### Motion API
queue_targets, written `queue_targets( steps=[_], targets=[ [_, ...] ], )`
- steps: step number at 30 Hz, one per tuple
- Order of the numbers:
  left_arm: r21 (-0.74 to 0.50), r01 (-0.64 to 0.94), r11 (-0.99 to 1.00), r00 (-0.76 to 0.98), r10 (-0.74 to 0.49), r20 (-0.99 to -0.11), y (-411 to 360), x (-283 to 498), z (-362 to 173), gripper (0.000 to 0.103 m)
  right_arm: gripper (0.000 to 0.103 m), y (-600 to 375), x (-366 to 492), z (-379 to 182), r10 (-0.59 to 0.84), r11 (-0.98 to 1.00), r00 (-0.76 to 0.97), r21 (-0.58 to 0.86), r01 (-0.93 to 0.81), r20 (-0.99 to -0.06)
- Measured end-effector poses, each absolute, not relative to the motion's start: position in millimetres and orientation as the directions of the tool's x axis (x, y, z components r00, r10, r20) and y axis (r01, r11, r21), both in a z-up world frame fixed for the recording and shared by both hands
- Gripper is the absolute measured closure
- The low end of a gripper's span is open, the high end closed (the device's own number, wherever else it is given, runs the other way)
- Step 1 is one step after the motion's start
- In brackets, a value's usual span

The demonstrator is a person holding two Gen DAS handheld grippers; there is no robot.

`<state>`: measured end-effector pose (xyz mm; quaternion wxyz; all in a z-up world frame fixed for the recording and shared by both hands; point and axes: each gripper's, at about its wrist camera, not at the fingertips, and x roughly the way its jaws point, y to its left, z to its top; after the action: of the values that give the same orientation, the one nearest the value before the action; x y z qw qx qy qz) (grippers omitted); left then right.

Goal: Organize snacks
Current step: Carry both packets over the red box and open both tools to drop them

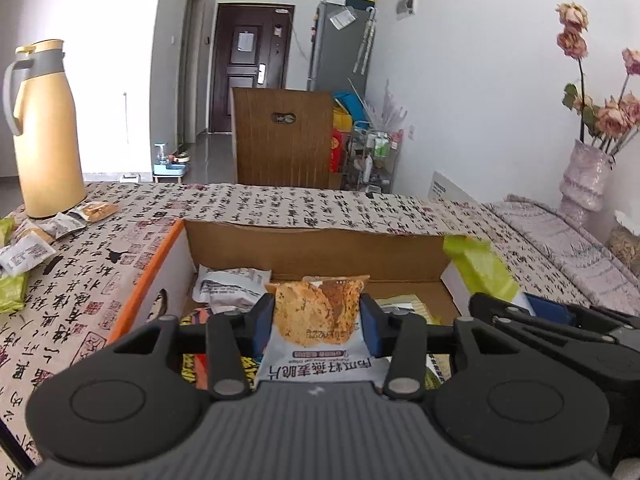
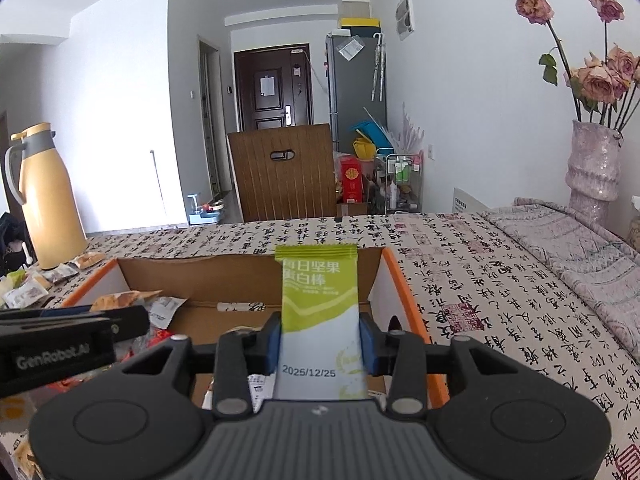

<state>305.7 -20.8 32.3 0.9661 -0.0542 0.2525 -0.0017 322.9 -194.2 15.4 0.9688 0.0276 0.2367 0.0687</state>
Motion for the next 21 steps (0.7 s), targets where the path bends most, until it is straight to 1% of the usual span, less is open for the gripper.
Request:
queue_targets(
  steps=[1, 2, 3, 4, 5, 6, 8, 10, 21],
  targets=[
    [-0.111, -0.031, 0.993, 0.876, -0.027, -0.481, -19, 304, 34, 0.042, 0.063, -195, 323, 16, 0.146, 0.989, 0.879, 0.089, -0.118, -0.454],
    [-0.116, -0.035, 0.993, 0.882, -0.024, -0.471, -17, 302, 36, 0.034, 0.058, -197, 322, 15, 0.149, 0.988, 0.878, 0.093, -0.119, -0.454],
    [-0.12, -0.038, 0.992, 0.889, -0.021, -0.457, -16, 299, 38, 0.014, 0.044, -199, 322, 15, 0.153, 0.988, 0.877, 0.101, -0.12, -0.455],
    [-0.125, -0.046, 0.991, 0.897, -0.014, -0.441, -14, 295, 40, 0.0, 0.035, -200, 321, 15, 0.153, 0.987, 0.878, 0.107, -0.117, -0.454],
    [-0.127, -0.055, 0.99, 0.905, -0.004, -0.426, -13, 292, 42, 0.0, 0.018, -201, 321, 15, 0.146, 0.988, 0.881, 0.106, -0.11, -0.449],
    [-0.126, -0.058, 0.99, 0.909, 0.0, -0.416, -13, 290, 43, 0.0, 0.01, -202, 321, 15, 0.141, 0.989, 0.885, 0.103, -0.106, -0.445],
    [-0.13, -0.058, 0.99, 0.912, -0.001, -0.411, -13, 288, 47, 0.0, 0.006, -203, 320, 16, 0.144, 0.988, 0.889, 0.111, -0.105, -0.436],
    [-0.131, -0.065, 0.989, 0.91, 0.005, -0.414, -13, 289, 47, 0.0, 0.0, -203, 318, 18, 0.145, 0.988, 0.891, 0.114, -0.106, -0.431],
    [-0.145, -0.06, 0.988, 0.909, -0.006, -0.417, -15, 287, 49, 0.0, 0.0, -204, 316, 21, 0.156, 0.986, 0.892, 0.118, -0.117, -0.423]
  ],
)
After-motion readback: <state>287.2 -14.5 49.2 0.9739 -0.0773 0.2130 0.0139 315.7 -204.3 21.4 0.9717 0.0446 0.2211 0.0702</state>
